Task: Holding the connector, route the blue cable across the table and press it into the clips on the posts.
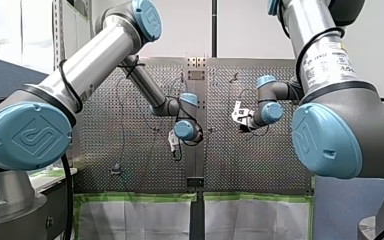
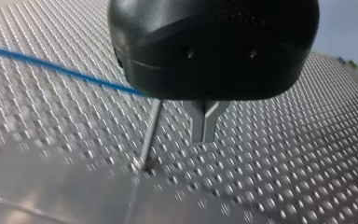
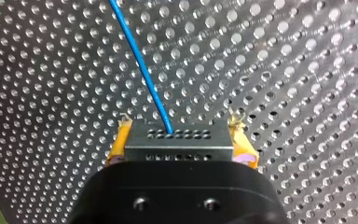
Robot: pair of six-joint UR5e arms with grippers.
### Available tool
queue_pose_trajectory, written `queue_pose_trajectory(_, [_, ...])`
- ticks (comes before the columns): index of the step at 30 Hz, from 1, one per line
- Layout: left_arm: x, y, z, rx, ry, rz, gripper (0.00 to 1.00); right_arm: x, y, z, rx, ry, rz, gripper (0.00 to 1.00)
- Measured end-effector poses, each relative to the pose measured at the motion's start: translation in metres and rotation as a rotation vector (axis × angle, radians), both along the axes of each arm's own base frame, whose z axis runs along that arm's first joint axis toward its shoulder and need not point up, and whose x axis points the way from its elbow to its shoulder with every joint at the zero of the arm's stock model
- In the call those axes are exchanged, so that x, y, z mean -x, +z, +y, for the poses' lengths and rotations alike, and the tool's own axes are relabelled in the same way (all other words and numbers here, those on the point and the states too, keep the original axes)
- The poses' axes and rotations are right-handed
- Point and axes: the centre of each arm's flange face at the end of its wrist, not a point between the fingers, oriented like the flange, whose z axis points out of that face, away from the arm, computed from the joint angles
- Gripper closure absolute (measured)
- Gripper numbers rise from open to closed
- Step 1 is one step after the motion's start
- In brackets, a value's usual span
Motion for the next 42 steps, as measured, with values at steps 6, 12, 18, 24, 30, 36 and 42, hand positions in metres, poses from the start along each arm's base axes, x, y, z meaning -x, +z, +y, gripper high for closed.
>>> queue_pose_trajectory(6, [-0.021, 0.01, 0.005, 0.002, 0.021, -0.01, 1.0, 0.006, -0.003, -0.013, 0.004, -0.014, -0.001, 1.0])
queue_pose_trajectory(12, [-0.033, 0.024, 0.002, 0.011, 0.025, -0.036, 0.7, 0.006, 0.0, -0.024, 0.02, -0.019, -0.005, 1.0])
queue_pose_trajectory(18, [-0.029, 0.025, -0.002, -0.002, 0.02, -0.022, 0.0, 0.005, 0.004, -0.029, 0.03, -0.015, -0.009, 1.0])
queue_pose_trajectory(24, [-0.021, 0.021, -0.002, -0.042, 0.017, 0.019, 0.0, 0.003, 0.008, -0.033, 0.042, -0.001, -0.011, 1.0])
queue_pose_trajectory(30, [-0.011, 0.026, -0.002, -0.094, 0.024, 0.052, 0.0, 0.002, 0.008, -0.033, 0.042, 0.009, -0.01, 1.0])
queue_pose_trajectory(36, [0.001, 0.03, -0.003, -0.129, 0.026, 0.083, 0.0, 0.003, 0.007, -0.033, 0.039, 0.008, -0.009, 1.0])
queue_pose_trajectory(42, [0.033, 0.046, -0.016, -0.155, 0.007, 0.094, 0.0, 0.006, 0.007, -0.034, 0.035, 0.005, -0.008, 1.0])
